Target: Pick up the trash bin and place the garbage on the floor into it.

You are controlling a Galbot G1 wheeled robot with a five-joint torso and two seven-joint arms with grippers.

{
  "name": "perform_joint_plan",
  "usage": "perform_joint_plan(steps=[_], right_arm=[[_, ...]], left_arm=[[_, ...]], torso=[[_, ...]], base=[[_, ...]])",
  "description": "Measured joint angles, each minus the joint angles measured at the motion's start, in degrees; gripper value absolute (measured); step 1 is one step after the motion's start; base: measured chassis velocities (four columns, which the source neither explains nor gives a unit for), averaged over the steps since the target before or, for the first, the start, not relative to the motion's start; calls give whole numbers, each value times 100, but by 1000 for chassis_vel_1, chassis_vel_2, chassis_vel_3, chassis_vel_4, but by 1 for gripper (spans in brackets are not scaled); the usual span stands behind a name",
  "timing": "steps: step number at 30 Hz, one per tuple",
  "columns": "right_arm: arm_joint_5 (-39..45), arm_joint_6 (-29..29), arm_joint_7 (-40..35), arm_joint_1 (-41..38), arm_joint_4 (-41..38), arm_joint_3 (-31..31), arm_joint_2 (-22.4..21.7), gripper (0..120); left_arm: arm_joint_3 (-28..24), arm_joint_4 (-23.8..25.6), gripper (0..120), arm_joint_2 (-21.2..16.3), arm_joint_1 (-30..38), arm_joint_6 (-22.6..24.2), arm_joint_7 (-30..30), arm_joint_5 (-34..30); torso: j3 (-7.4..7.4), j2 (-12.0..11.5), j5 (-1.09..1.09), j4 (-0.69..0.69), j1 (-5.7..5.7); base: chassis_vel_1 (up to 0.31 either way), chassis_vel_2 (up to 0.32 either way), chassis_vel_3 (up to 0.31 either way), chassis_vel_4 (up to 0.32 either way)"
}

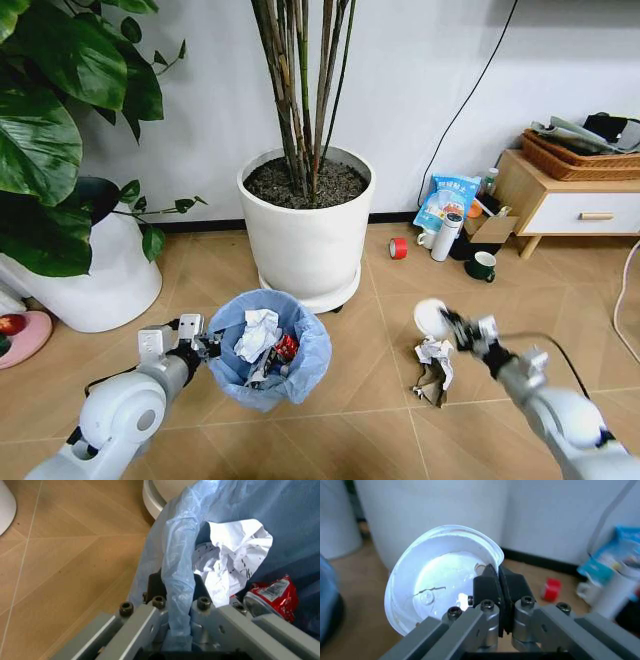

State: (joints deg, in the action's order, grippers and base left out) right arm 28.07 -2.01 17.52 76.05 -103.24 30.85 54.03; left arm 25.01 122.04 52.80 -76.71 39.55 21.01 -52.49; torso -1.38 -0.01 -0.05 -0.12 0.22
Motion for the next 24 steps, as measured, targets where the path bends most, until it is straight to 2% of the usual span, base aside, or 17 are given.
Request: perform_joint_plan(steps=[6,9,10,14,15,24], right_arm=[[485,-394,-225,-539,-633,-557,-352,0],[740,-549,-378,-1036,-1043,-1039,-508,0],[740,-549,-378,-1036,-1043,-1039,-508,0],[1080,-741,-615,-1683,-1313,-1802,-464,0],[1080,-741,-615,-1683,-1313,-1802,-464,0],[1225,-820,-761,-2489,-1461,-3056,-244,0]], left_arm=[[-79,-61,0,-129,285,70,76,-248],[-143,-132,0,-295,626,128,162,-530],[-143,-132,0,-295,626,128,162,-530],[-287,-225,0,-439,976,187,234,-798],[-287,-225,0,-439,976,187,234,-798],[-687,-253,0,-649,1396,263,388,-1179]], torso=[[0,0,-1,0,0],[0,0,-1,-1,0],[0,0,-1,-1,0],[0,0,-2,0,0],[0,0,-2,0,0],[0,0,0,-1,0]], base=[[0,0,0,0],[0,0,0,0],[0,0,0,0],[0,0,0,0],[0,0,0,0],[0,0,0,0]])
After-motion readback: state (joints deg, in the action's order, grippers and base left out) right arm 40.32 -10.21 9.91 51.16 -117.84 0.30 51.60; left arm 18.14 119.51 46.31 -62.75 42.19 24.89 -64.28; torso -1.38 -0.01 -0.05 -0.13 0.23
